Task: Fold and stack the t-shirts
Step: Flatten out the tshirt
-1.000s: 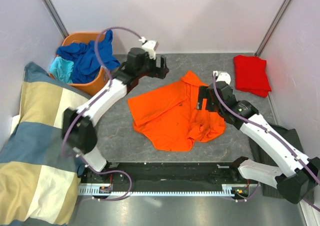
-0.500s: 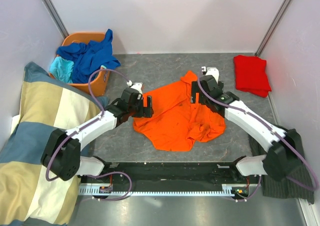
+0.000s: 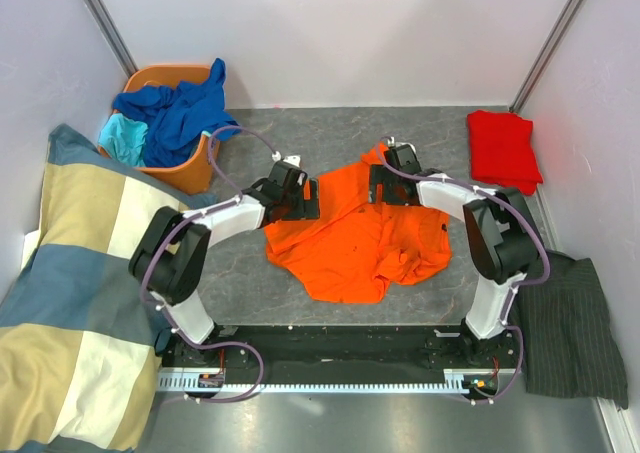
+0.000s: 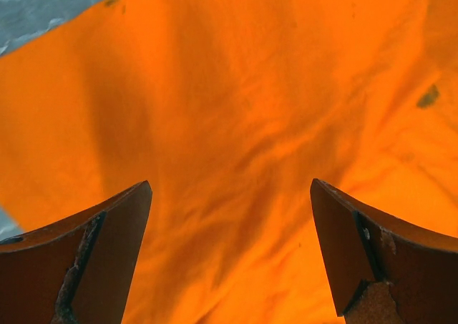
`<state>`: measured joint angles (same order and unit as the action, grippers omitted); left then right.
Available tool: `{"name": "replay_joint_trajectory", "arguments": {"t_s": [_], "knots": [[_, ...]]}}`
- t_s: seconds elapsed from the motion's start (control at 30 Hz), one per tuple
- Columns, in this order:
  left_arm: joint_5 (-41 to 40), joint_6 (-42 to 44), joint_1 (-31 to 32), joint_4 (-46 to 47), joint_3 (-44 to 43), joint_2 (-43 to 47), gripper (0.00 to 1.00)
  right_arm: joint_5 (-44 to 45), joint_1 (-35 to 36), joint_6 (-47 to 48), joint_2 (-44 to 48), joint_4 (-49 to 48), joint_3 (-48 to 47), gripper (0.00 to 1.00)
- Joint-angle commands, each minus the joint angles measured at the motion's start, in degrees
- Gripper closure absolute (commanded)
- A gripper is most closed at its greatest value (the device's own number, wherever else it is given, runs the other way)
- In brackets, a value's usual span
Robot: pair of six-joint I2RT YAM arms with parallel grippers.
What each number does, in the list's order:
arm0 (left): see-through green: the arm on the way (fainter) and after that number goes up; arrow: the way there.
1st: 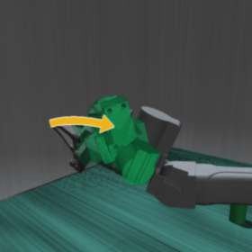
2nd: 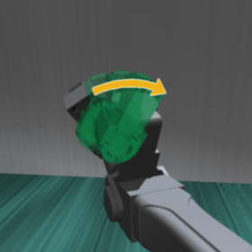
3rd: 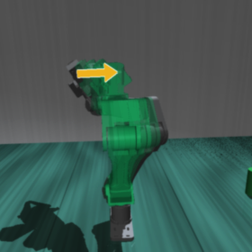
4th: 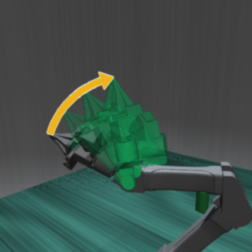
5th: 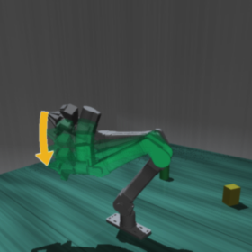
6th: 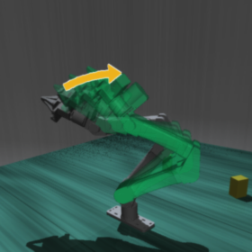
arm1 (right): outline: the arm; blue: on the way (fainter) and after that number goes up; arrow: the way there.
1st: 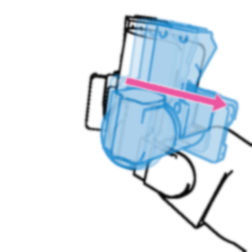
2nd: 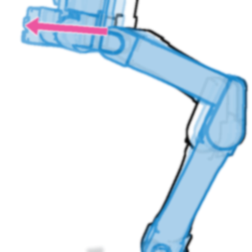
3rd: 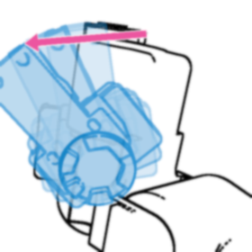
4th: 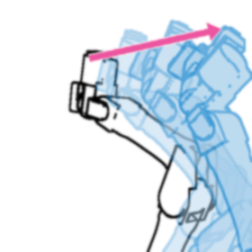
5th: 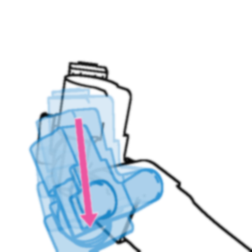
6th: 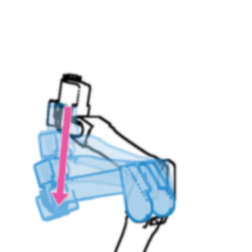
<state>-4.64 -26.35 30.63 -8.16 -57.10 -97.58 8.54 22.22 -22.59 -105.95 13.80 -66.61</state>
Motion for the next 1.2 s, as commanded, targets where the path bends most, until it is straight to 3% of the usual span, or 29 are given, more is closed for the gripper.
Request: {"name": "replay_joint_trajectory", "arguments": {"t_s": [0.0, 0.27, 0.53, 0.8, 0.93, 1.03, 1.17], "knots": [[-1.9, -0.8, -0.2, 2.6, -6.0, -5.3, 0.0, -4.5, -1.8, -0.9, -3.3, -4.2, -3.7, 0.02], [0.1, 1.0, -3.5, 0.6, -17.8, -16.5, 0.0, -6.6, -6.2, -3.1, -9.7, -4.1, -8.7, 0.02], [3.8, 3.7, -8.6, -3.4, -35.9, -27.8, 0.0, -7.1, -11.6, -4.8, -15.3, -2.3, -16.3, 0.02], [6.2, 9.8, -9.8, -0.4, -46.0, -30.0, 0.0, -7.7, -12.9, -2.6, -12.9, -3.1, -18.1, 0.02], [7.5, 9.0, -9.8, 1.7, -43.7, -23.1, 0.0, -9.8, -12.9, -1.8, -2.4, -4.8, -13.7, 0.02], [7.6, 6.0, -9.5, 3.7, -34.7, -14.7, 0.0, -9.9, -12.8, -1.8, 5.2, -3.5, -8.9, 0.02], [9.4, 1.2, -8.5, 7.9, -14.5, -3.8, 0.0, -9.8, -12.4, -2.2, 12.9, 0.3, -1.3, 0.02]]}}
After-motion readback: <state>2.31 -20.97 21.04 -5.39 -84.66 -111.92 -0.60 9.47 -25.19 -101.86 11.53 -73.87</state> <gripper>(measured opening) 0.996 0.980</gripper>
